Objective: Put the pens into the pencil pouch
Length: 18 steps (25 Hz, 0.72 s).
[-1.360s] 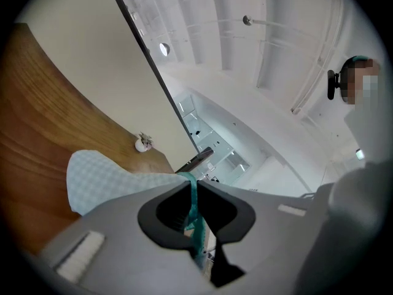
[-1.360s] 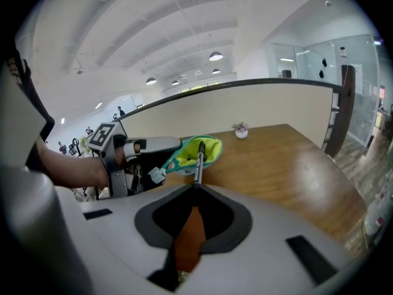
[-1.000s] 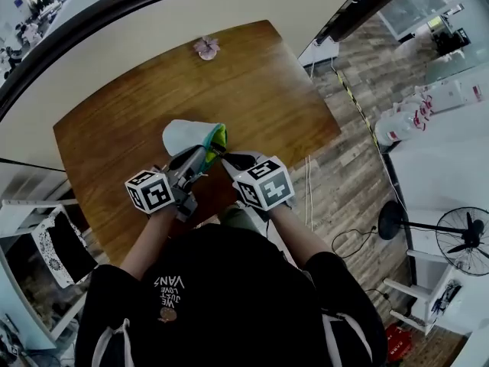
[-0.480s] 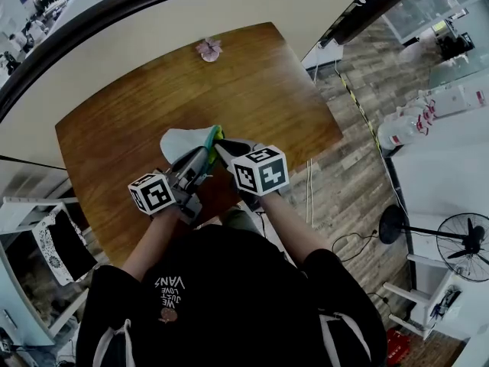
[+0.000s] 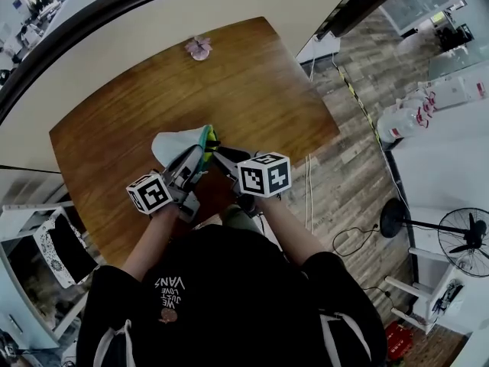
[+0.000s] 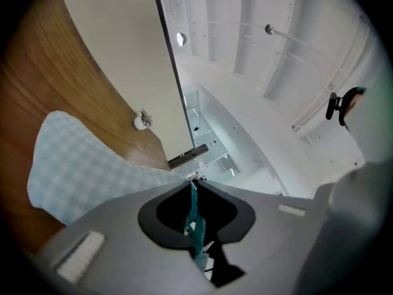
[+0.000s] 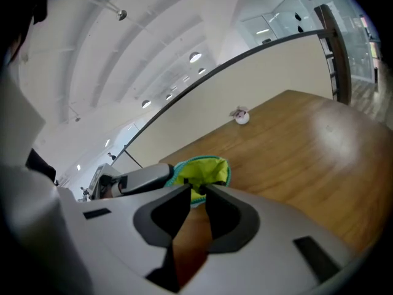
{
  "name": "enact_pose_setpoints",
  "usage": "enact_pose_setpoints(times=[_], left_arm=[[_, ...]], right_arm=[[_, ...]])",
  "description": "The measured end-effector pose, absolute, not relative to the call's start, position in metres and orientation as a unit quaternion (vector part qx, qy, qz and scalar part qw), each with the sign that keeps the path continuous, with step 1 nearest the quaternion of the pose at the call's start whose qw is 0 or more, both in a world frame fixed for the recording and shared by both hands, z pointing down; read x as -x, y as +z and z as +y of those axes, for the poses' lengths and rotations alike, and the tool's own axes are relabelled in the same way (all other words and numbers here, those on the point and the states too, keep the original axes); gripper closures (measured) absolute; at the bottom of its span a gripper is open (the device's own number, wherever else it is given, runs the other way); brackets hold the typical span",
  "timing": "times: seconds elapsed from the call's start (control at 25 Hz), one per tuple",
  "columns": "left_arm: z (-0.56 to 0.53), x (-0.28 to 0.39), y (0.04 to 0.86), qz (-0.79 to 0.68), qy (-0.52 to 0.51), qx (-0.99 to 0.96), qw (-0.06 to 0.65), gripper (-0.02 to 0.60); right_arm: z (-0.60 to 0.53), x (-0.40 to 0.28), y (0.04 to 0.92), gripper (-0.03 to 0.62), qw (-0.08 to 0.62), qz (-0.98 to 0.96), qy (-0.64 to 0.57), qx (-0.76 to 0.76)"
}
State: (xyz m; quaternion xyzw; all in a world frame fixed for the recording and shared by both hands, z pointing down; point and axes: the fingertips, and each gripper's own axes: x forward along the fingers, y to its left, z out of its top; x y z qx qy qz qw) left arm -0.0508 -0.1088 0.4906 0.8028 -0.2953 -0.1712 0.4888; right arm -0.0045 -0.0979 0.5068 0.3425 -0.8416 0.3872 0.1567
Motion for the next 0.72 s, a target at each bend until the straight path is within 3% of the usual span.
enact_pose_setpoints(times=[0.72], left_arm=[[-0.128,0.018,0.570,-0.356,-0.085,-0.796,0.482,0.541]], right_arm=[[-0.085,-0.069,0.543,0.551,0.163,-0.800,0.425,-0.391]])
